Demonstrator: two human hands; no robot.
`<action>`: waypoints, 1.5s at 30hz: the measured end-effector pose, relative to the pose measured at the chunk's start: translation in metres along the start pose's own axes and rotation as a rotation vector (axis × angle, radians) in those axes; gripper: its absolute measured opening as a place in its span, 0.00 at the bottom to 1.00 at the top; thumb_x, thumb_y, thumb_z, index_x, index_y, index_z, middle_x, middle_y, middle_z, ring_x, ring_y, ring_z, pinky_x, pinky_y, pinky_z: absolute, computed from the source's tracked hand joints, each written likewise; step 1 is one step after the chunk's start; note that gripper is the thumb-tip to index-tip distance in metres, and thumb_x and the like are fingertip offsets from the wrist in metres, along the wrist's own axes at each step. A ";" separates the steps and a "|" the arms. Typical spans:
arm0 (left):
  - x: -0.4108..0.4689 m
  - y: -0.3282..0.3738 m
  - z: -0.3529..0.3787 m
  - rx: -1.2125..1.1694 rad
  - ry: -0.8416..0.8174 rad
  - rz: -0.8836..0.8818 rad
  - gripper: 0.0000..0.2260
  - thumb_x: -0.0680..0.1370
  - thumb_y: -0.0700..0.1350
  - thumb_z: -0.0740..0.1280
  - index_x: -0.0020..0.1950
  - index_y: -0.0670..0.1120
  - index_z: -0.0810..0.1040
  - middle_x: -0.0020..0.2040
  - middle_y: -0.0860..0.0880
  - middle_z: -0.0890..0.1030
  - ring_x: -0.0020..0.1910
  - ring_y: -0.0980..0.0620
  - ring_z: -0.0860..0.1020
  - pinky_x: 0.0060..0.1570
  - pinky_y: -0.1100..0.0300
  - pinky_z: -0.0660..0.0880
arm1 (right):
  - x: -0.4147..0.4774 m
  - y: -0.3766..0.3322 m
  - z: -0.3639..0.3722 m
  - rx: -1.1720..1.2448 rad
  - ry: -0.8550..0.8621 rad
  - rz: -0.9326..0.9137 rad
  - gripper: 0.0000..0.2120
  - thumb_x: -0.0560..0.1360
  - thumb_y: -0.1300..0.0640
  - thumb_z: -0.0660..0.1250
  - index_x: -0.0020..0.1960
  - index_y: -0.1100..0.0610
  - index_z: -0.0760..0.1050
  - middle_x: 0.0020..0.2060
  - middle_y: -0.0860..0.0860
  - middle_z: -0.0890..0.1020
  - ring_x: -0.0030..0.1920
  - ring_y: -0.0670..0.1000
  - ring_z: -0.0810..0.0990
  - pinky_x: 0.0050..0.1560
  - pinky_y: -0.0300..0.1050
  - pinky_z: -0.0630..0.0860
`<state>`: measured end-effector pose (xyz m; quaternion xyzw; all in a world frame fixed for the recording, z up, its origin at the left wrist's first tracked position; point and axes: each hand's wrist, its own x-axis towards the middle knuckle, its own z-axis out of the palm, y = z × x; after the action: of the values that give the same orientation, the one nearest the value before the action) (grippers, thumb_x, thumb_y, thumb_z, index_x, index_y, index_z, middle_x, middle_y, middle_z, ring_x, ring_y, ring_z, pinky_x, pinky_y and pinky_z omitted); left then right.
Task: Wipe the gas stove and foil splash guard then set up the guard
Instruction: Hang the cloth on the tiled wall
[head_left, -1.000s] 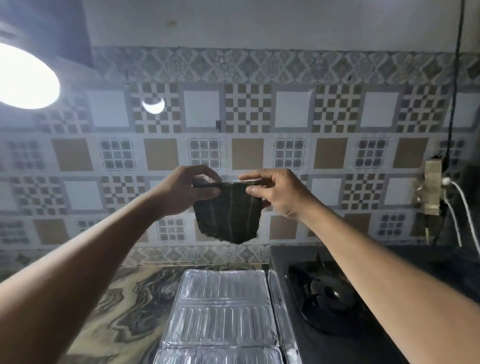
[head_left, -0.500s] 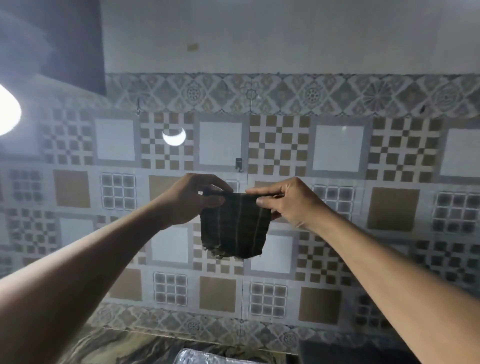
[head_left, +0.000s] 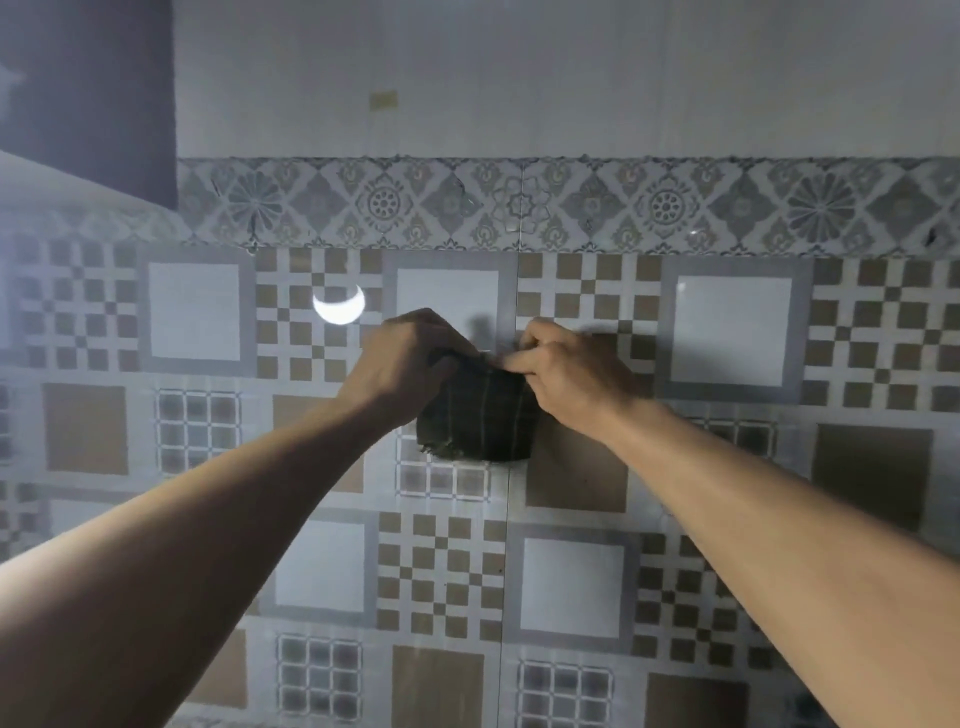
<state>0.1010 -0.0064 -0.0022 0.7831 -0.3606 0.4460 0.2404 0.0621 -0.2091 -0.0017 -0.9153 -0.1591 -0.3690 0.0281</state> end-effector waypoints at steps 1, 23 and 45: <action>0.000 -0.002 0.005 0.031 -0.006 0.036 0.10 0.75 0.37 0.72 0.53 0.48 0.87 0.51 0.48 0.83 0.48 0.50 0.81 0.50 0.52 0.80 | 0.005 0.003 0.004 -0.042 -0.030 0.019 0.21 0.79 0.47 0.50 0.60 0.46 0.80 0.49 0.48 0.75 0.44 0.54 0.76 0.45 0.56 0.77; -0.021 0.008 0.010 0.123 -0.086 -0.093 0.14 0.77 0.47 0.67 0.62 0.54 0.80 0.61 0.51 0.79 0.59 0.49 0.74 0.55 0.52 0.75 | -0.035 -0.009 -0.010 -0.042 0.006 0.016 0.21 0.77 0.63 0.59 0.68 0.51 0.76 0.60 0.48 0.79 0.60 0.52 0.75 0.59 0.51 0.77; -0.165 0.097 -0.058 0.352 -0.234 -0.467 0.24 0.77 0.64 0.61 0.70 0.54 0.73 0.68 0.47 0.76 0.65 0.44 0.72 0.61 0.46 0.71 | -0.107 -0.065 -0.061 0.052 -0.211 0.021 0.25 0.81 0.47 0.57 0.76 0.54 0.64 0.72 0.53 0.71 0.68 0.56 0.71 0.63 0.52 0.71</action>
<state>-0.0617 0.0309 -0.1125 0.9203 -0.1132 0.3413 0.1539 -0.0719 -0.1866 -0.0350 -0.9497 -0.1609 -0.2658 0.0386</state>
